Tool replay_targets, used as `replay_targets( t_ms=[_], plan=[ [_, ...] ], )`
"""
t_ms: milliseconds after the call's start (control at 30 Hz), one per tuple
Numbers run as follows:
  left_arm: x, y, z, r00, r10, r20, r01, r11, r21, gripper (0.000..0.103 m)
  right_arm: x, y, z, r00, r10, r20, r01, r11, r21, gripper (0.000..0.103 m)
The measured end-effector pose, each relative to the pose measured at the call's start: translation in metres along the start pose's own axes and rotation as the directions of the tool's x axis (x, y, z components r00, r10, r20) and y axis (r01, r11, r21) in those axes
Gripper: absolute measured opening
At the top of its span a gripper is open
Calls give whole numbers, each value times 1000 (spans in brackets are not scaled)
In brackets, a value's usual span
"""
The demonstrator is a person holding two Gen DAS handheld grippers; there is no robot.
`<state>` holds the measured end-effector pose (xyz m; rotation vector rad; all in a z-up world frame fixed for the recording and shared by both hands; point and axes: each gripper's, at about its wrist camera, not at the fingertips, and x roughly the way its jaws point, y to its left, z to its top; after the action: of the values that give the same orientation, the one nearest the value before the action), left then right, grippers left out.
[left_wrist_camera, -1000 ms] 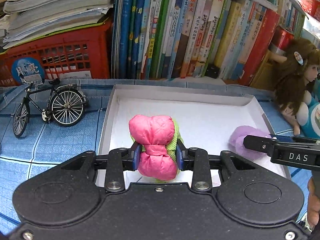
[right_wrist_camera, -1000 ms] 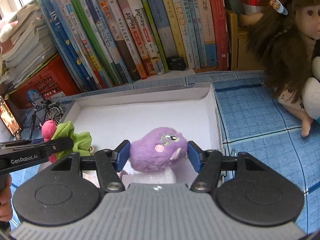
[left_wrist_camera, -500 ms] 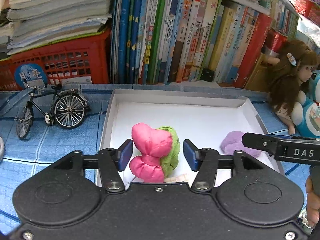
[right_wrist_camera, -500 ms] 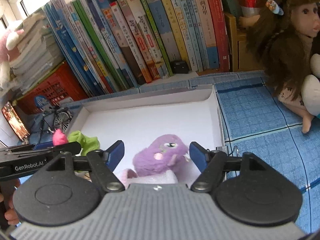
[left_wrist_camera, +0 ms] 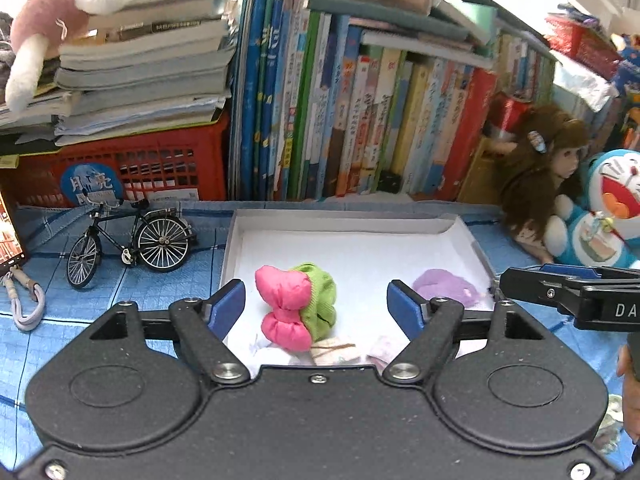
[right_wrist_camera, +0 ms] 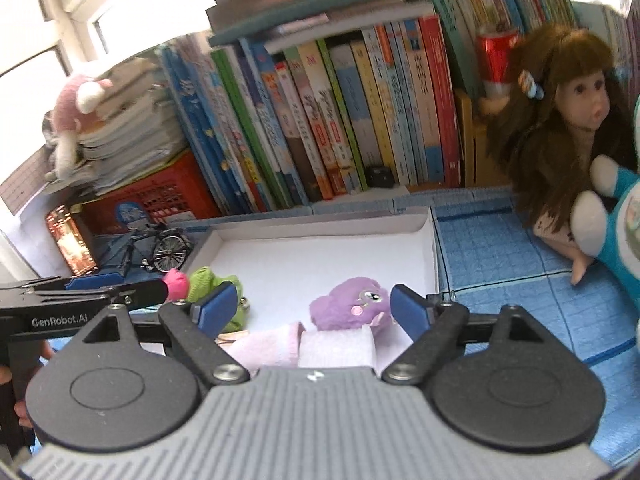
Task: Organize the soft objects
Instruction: 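Open the left tool to drop the pink plush while the right tool releases the purple plush in the tray, then pull both tools back from the tray toward the table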
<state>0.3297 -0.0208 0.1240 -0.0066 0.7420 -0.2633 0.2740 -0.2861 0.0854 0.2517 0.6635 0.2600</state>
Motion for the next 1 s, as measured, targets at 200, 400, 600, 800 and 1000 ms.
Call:
replay_targets(
  t_ms=[200,400,600,800,1000],
  plan=[
    [-38,-8,-11,998,-32,46,31,999,23,79,-39,4,-11,998,22,58,-20,999,-37,93],
    [-72,-17,-29,994,-73,77,71,997,35,80,-70,9,-25,993,41,109,-33,996,-77,95],
    [-99,-25,-54,989,-113,95,109,993,46,80,-97,18,-44,986,66,154,-46,991,-129,98],
    [-124,-28,-79,982,-139,131,133,990,51,81,-118,29,-64,978,87,192,-51,981,-189,100],
    [-146,-28,-101,974,-154,167,147,988,54,83,-138,38,-84,967,112,229,-56,970,-238,103]
  ],
)
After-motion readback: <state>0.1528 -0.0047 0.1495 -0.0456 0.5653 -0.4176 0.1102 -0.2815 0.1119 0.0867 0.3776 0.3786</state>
